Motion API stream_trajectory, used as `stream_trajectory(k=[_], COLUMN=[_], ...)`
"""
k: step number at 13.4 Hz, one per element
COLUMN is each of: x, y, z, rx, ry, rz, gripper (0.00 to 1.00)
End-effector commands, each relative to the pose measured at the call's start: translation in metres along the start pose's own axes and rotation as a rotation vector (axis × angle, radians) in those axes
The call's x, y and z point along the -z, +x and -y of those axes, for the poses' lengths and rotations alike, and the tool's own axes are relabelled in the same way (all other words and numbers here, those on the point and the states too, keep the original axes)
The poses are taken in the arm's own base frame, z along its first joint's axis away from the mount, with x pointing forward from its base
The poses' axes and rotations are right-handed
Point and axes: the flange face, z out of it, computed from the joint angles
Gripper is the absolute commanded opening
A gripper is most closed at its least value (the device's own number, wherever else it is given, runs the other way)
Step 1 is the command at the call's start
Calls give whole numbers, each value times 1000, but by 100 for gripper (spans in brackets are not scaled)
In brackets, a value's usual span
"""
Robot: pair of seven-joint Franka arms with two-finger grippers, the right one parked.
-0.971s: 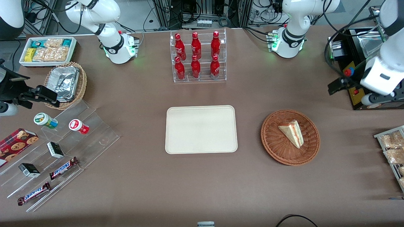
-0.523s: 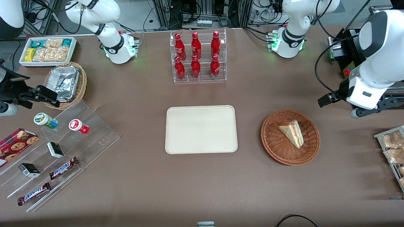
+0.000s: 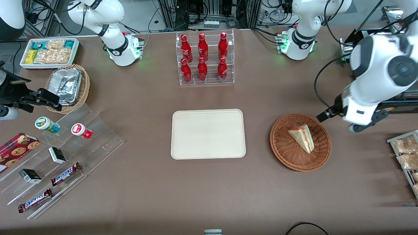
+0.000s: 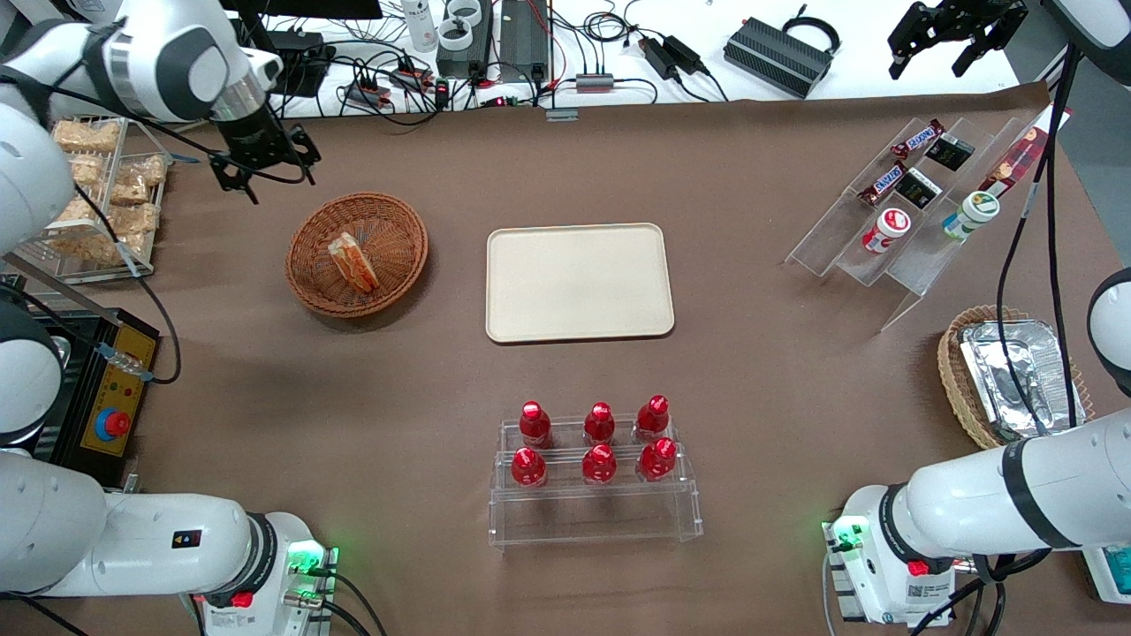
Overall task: Place sandwich from basket to tray
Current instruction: 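Lower the open left gripper over the wrapped sandwich in the basket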
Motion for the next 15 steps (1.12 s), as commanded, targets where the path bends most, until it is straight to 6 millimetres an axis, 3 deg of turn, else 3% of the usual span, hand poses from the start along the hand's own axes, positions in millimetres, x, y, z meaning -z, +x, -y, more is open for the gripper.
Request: stream_trajectory(k=[1, 9, 15], x=[-22, -101, -139], y=[5, 11, 15], z=[-12, -20, -24], rx=[38, 77, 159], ry=[16, -27, -61], rz=[3, -23, -41], gripper=[100, 100, 100])
